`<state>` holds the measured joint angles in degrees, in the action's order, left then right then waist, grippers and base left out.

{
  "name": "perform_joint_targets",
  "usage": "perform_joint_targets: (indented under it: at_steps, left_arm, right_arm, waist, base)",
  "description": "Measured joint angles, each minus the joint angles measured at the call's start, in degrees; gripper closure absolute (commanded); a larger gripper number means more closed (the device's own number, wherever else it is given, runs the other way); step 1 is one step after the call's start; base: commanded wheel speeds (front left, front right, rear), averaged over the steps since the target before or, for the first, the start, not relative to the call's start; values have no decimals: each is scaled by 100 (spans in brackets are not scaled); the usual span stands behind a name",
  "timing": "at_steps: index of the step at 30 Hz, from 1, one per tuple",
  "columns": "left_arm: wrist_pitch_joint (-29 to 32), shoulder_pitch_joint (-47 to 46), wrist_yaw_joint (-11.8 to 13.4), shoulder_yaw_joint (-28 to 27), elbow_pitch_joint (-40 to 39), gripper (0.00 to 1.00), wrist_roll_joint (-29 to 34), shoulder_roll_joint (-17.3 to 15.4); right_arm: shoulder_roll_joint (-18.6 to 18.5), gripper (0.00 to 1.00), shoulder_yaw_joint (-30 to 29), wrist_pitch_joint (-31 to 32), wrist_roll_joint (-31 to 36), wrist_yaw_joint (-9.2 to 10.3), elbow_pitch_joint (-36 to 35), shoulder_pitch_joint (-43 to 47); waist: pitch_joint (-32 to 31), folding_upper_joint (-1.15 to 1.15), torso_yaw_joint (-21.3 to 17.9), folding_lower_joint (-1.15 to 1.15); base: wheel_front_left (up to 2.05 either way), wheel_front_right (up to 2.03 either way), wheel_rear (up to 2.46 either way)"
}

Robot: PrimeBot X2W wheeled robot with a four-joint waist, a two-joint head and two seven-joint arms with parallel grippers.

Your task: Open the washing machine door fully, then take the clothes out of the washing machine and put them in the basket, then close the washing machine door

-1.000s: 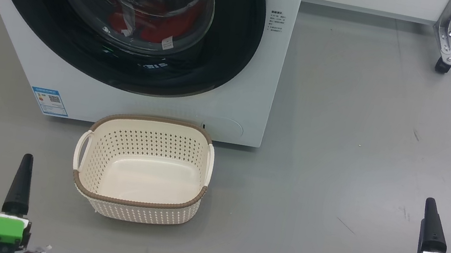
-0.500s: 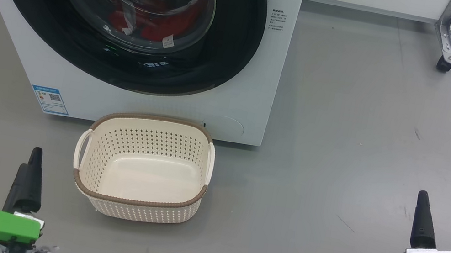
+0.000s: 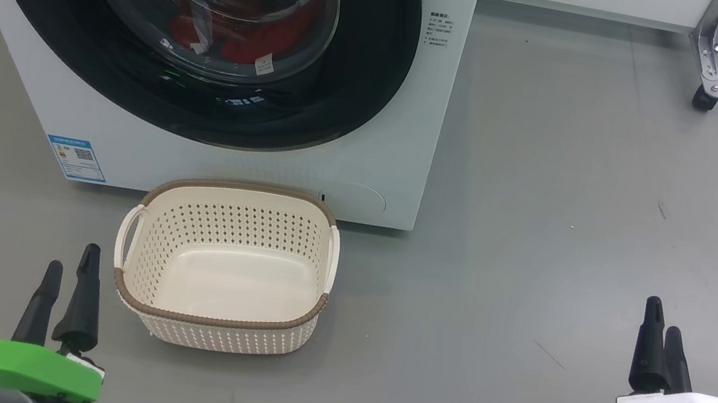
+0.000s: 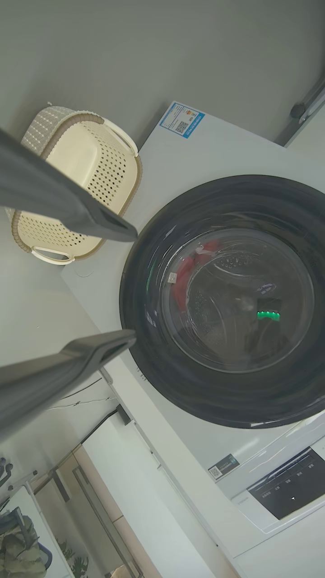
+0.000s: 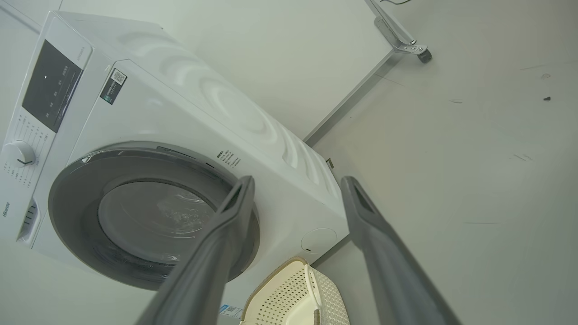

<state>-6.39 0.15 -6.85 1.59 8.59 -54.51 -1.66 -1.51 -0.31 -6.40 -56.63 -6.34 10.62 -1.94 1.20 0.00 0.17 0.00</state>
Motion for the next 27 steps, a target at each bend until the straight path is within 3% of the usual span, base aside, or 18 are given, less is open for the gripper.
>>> perform_joint_targets:
  at_steps: [7,27]
  left_arm:
    - [-133,7,18,140,-11,0,772,-81]
    - [-449,85,514,578,177,0,2825,-146]
  right_arm:
    - [-18,0,214,-107,624,3,7,-2]
    - [-141,0,787,-421,2363,279,331,-66]
  waist:
    - [8,0,-8,0]
    - [46,0,-32,0]
  base:
    - [0,0,0]
    - [0,0,0]
